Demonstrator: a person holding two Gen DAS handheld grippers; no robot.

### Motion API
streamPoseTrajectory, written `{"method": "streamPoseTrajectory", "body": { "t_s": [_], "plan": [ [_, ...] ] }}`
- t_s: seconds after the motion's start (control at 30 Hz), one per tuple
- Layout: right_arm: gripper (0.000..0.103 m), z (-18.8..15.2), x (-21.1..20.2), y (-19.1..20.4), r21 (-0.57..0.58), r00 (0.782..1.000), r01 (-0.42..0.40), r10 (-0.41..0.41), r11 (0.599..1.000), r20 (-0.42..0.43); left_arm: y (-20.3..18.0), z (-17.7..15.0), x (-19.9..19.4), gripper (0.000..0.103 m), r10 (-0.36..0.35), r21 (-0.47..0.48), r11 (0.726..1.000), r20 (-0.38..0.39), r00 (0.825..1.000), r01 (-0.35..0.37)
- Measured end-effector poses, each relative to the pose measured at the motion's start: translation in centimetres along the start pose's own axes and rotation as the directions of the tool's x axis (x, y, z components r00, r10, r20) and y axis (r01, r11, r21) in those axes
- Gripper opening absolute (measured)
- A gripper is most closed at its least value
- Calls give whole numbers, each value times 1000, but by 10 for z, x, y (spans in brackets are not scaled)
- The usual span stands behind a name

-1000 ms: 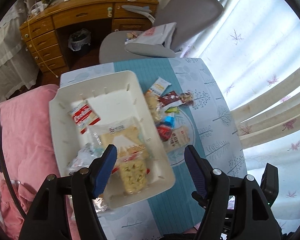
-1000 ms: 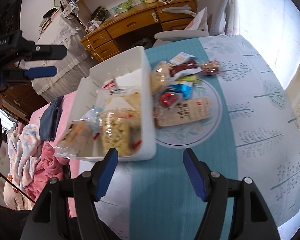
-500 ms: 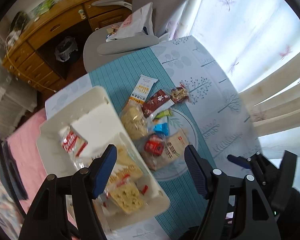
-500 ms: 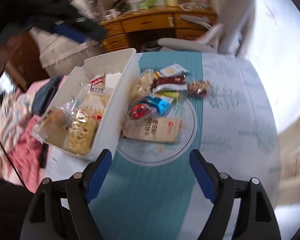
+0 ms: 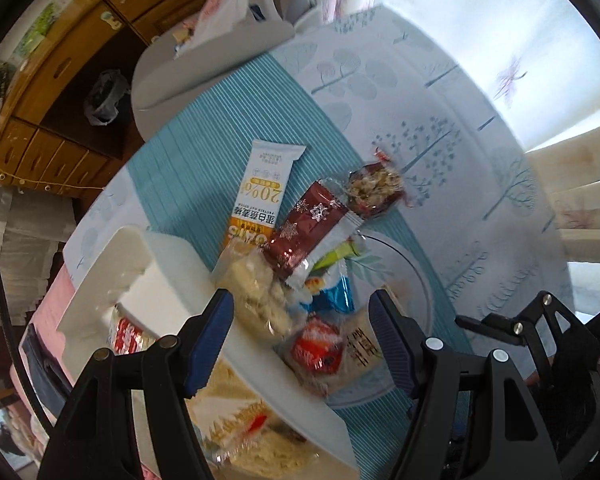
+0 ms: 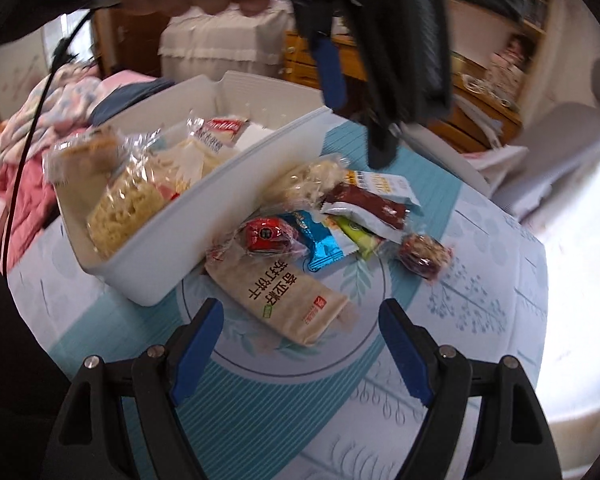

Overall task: Organize snacks
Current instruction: 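Grasp the brown snowflake-print pack with left gripper while right grasps beige biscuit bag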

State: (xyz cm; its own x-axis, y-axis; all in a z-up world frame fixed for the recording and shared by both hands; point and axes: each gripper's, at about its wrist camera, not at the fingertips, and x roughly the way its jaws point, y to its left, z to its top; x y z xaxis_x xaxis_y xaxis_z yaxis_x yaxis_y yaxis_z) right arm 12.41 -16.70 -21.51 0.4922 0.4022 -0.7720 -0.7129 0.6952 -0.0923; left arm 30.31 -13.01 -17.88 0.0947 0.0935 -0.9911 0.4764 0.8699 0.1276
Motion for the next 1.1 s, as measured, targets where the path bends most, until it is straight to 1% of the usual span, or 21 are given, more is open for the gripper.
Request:
{"method": "streamPoseTrajectory", "body": {
  "t_s": [0.17,0.3,0.4,0.43,0.57,0.7,0.73,0.77,0.8,0.87,0.93,1.0,1.1],
  "plan": [
    [81,3,25,0,-93,998,-58,58,994,-5,-5,20,38,69,26,32,999,-62,998,-24],
    [81,4,46,3,-163,992,-129,125,978,-33,-7,31,63,69,44,47,998,-101,994,-39],
    [80,3,62,8,-244,988,-150,137,958,-70,-10,36,77,69,86,64,995,-116,989,-79],
    [80,3,65,9,-262,987,-157,141,952,-79,-12,38,80,69,87,70,994,-121,989,-79],
    [80,3,78,12,-304,980,-191,166,933,-106,-15,44,89,69,89,90,993,-133,987,-77],
    [80,5,87,12,-293,975,-214,188,932,-116,-15,47,97,69,88,89,993,-144,986,-76],
    [80,6,89,13,-290,973,-224,196,931,-123,-15,48,98,67,79,85,994,-142,987,-68],
    [80,7,89,14,-286,972,-230,204,930,-120,-13,50,98,63,66,81,995,-140,988,-55],
    [80,8,90,15,-280,970,-236,211,930,-118,-12,51,97,61,47,72,997,-138,989,-37],
    [80,10,92,17,-264,969,-242,219,934,-115,-2,52,101,50,11,48,999,-137,990,-4],
    [80,14,98,14,-230,965,-253,228,940,-127,0,53,100,43,-13,26,1000,-128,992,16],
    [80,17,100,16,-222,966,-243,216,944,-141,4,52,101,42,-25,5,1000,-119,993,26],
    [76,18,101,19,-198,967,-228,199,953,-159,12,52,100,37,-51,-36,998,-100,994,48]
  ]
}}
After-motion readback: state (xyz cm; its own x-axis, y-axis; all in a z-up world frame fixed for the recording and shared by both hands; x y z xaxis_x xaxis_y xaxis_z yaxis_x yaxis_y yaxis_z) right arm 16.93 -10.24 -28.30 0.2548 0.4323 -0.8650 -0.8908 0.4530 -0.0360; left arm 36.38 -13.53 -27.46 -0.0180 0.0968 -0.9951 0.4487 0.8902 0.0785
